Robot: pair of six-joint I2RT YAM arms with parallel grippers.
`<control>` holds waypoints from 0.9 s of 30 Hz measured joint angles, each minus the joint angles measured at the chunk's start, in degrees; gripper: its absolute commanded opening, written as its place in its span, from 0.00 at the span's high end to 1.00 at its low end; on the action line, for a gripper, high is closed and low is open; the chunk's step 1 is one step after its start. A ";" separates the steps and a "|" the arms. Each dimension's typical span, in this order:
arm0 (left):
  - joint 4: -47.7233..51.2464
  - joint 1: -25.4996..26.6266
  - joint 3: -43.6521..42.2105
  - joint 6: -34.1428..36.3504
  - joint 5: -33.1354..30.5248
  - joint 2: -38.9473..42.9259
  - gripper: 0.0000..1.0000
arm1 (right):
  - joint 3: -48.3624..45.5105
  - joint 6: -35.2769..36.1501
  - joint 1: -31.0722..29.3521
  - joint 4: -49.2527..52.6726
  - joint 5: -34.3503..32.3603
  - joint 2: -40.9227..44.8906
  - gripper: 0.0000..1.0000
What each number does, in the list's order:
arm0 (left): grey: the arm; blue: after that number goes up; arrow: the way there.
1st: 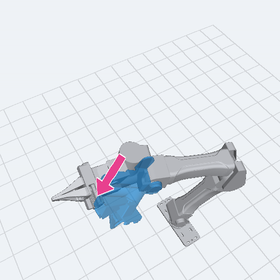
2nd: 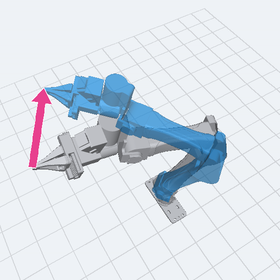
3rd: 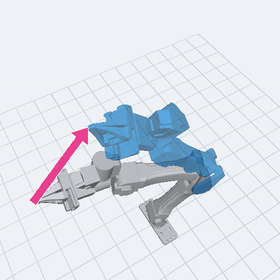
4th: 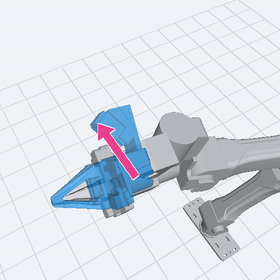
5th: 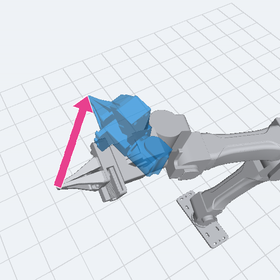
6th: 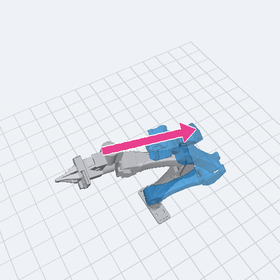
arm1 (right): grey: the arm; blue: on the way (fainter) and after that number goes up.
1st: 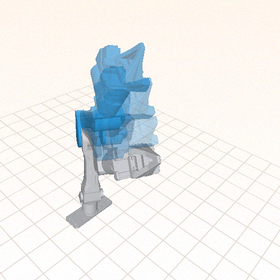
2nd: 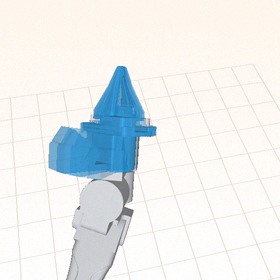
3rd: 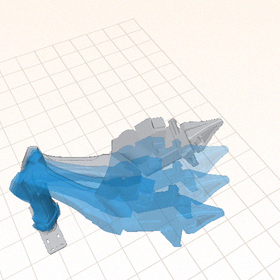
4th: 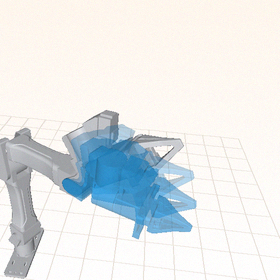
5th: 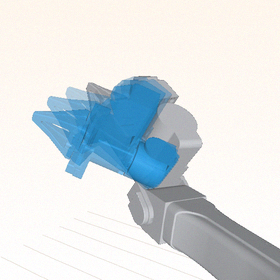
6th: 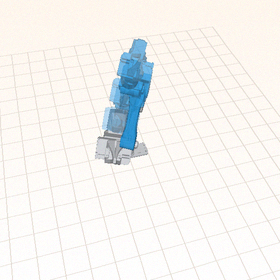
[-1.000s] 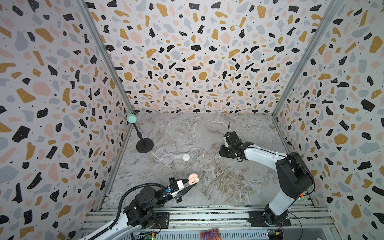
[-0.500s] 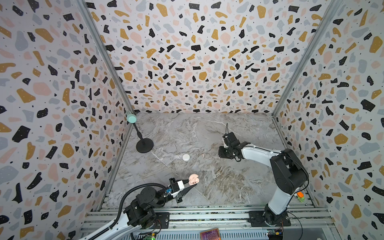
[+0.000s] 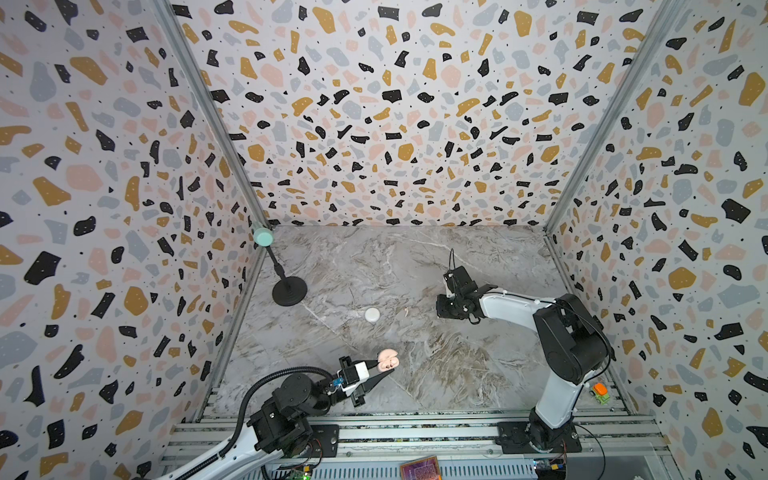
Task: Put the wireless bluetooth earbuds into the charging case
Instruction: 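Lower the open right gripper toward the pink earbud nearest the robot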
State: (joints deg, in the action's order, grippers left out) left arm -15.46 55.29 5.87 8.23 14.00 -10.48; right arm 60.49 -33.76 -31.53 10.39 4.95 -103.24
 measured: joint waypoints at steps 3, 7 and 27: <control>0.00 0.02 -0.04 0.00 0.02 0.00 1.00 | 0.00 0.00 0.02 -0.15 -0.02 0.00 0.80; 0.00 0.02 -0.35 0.00 0.04 0.00 1.00 | 0.00 -0.02 0.09 -0.17 -0.04 0.00 0.80; 0.00 0.02 -0.61 0.15 0.04 0.00 1.00 | -0.61 -0.46 0.85 -1.68 -0.07 -0.44 0.84</control>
State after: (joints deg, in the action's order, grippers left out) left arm -15.46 55.31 5.26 8.38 14.04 -10.48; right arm 59.88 -34.22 -30.68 8.71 4.89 -103.68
